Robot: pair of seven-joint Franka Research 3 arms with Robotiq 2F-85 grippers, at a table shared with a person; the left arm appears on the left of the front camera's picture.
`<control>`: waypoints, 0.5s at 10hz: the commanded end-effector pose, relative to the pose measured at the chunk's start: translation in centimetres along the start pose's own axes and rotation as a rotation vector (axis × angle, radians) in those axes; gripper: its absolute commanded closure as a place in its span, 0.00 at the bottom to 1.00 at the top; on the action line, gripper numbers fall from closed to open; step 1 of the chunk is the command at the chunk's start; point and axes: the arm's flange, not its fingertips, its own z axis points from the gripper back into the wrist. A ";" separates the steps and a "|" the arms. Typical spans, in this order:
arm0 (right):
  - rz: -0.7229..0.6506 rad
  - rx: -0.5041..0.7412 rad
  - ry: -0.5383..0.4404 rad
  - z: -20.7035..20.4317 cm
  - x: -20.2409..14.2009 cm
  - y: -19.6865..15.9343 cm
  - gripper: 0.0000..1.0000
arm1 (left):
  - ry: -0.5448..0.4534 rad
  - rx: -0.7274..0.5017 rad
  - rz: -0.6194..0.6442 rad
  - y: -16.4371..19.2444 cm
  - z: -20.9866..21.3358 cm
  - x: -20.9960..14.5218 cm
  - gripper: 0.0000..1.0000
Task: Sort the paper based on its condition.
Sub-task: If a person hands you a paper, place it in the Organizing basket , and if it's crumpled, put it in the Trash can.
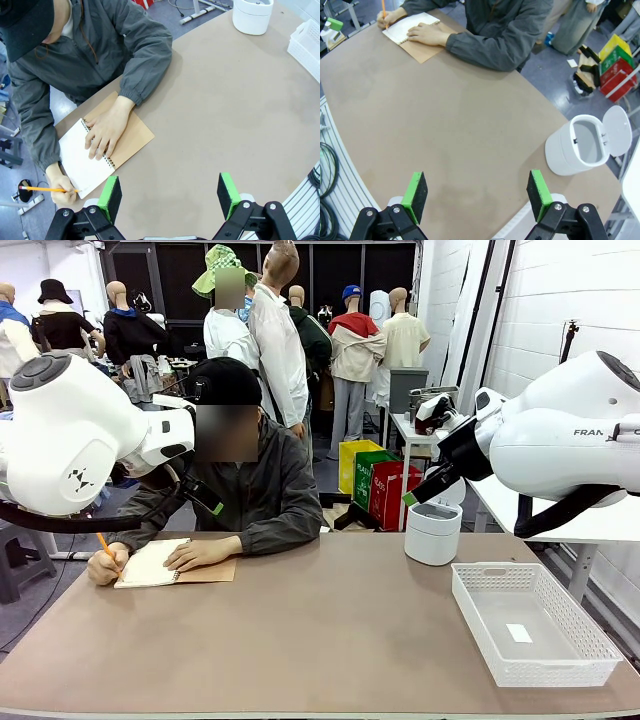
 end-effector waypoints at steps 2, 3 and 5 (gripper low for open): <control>0.000 0.004 0.001 0.0 0.0 0.0 0.00 | 0.001 0.005 0.000 0.0 0.0 0.0 0.00; 0.000 0.004 0.001 0.0 0.0 0.0 0.00 | 0.001 0.005 0.000 0.0 0.0 0.0 0.00; 0.000 0.004 0.001 0.0 0.0 0.0 0.00 | 0.001 0.005 0.000 0.0 0.0 0.0 0.00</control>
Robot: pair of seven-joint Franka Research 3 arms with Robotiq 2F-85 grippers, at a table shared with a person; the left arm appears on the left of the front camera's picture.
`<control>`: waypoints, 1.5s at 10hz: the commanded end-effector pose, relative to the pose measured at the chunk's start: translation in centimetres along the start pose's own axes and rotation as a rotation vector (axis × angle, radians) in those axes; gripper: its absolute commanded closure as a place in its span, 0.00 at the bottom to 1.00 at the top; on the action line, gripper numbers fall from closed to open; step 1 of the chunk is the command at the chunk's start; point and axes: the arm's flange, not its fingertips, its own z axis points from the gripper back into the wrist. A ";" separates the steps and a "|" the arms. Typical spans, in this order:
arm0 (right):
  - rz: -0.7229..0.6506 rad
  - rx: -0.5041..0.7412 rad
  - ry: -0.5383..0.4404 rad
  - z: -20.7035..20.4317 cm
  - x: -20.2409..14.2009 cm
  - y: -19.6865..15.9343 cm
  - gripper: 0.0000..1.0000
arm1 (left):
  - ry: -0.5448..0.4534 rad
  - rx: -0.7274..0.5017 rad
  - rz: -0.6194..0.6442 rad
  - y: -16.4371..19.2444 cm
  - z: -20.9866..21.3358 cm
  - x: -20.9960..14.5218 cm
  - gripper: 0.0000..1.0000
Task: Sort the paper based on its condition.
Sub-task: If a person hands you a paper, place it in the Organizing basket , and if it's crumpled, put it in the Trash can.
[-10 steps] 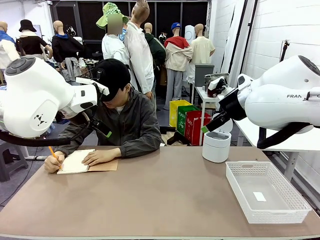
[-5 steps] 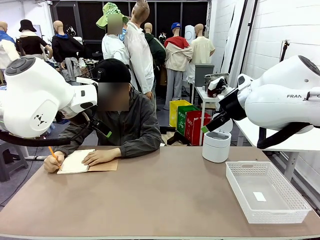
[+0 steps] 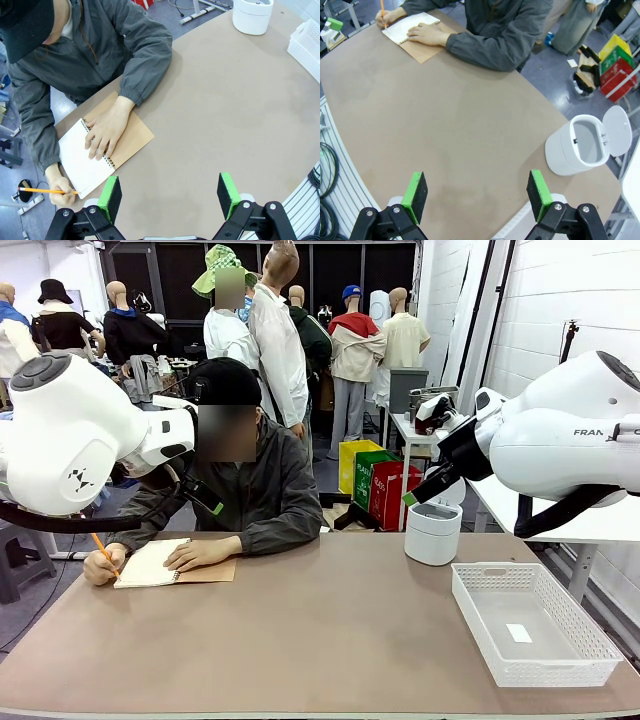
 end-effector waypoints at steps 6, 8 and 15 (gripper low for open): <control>0.000 0.004 0.001 0.0 0.0 0.0 0.00 | 0.001 0.005 0.000 0.0 0.0 0.0 0.00; 0.000 0.004 0.001 0.0 0.0 0.0 0.00 | 0.001 0.005 0.000 0.0 0.0 0.0 0.00; 0.000 0.004 0.001 0.0 0.0 0.0 0.00 | 0.001 0.005 0.000 0.0 0.0 0.0 0.00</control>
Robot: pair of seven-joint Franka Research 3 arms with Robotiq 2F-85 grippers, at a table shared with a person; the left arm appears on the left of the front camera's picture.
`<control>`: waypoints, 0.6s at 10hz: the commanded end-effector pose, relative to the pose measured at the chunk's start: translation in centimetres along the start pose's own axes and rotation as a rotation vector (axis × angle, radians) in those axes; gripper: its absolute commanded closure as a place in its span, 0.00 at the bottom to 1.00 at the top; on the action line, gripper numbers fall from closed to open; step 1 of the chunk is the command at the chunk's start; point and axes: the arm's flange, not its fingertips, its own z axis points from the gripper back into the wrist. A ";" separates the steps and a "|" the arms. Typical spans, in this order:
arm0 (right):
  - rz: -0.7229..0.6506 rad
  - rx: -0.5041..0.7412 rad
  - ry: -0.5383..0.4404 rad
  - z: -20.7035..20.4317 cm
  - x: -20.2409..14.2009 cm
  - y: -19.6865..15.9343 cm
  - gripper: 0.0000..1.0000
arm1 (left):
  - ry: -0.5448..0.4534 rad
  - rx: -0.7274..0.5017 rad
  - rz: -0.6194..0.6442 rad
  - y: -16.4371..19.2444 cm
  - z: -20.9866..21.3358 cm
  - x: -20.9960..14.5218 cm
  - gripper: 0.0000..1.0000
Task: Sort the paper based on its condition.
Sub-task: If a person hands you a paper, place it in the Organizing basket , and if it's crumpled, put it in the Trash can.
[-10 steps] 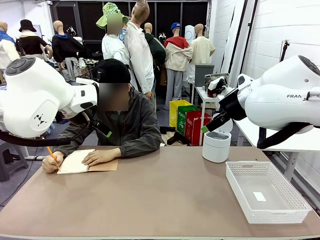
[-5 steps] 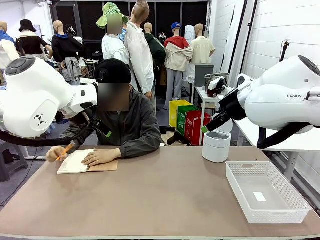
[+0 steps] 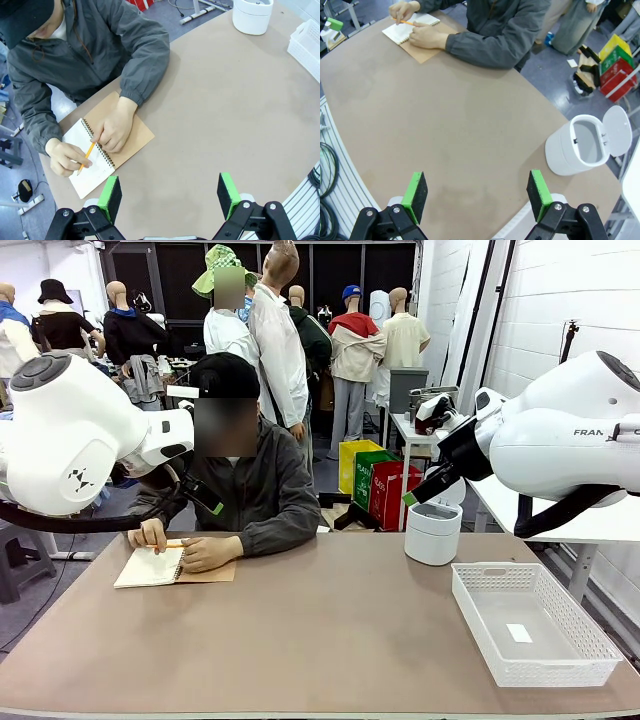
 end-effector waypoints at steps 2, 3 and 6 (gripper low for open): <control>0.000 0.004 0.001 0.0 0.0 0.0 0.00 | 0.001 0.005 0.000 0.0 0.0 0.0 0.00; 0.000 0.004 0.001 0.0 0.0 0.0 0.00 | 0.001 0.005 0.000 0.0 0.0 0.0 0.00; 0.000 0.004 0.001 0.0 0.0 0.0 0.00 | 0.001 0.005 0.000 0.0 0.0 0.0 0.00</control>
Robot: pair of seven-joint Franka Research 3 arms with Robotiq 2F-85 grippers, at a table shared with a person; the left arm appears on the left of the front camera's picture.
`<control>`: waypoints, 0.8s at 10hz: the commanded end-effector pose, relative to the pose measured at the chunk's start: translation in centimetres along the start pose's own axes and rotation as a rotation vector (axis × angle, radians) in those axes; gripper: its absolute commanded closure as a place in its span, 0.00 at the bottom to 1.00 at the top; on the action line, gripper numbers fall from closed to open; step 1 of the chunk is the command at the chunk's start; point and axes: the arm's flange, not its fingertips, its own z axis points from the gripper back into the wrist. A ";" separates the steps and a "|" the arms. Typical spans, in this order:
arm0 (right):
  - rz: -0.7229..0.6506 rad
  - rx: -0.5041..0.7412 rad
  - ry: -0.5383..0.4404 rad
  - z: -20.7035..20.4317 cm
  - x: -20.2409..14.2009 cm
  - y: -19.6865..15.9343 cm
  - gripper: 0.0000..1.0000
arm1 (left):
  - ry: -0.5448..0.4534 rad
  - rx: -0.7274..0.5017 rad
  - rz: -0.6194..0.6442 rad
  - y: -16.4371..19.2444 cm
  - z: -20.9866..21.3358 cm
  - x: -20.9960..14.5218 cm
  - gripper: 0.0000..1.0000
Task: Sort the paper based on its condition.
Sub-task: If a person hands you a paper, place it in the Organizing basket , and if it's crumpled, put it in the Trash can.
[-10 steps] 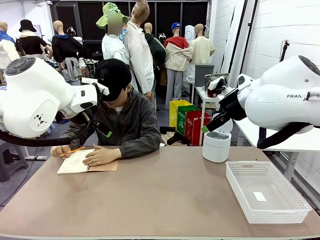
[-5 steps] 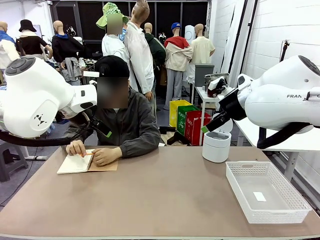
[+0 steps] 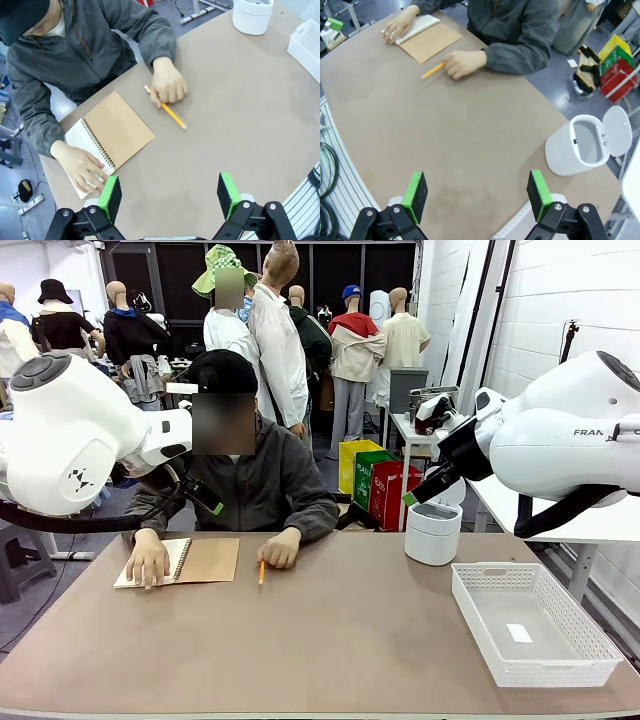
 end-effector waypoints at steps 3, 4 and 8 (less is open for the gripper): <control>0.000 0.004 0.001 0.0 0.0 0.0 0.00 | 0.001 0.005 0.000 0.0 0.0 0.0 0.00; 0.000 0.004 0.001 0.0 0.0 0.0 0.00 | 0.001 0.005 0.000 0.0 0.0 0.0 0.00; 0.000 0.004 0.001 0.0 0.0 0.0 0.00 | 0.001 0.005 0.000 0.0 0.0 0.0 0.00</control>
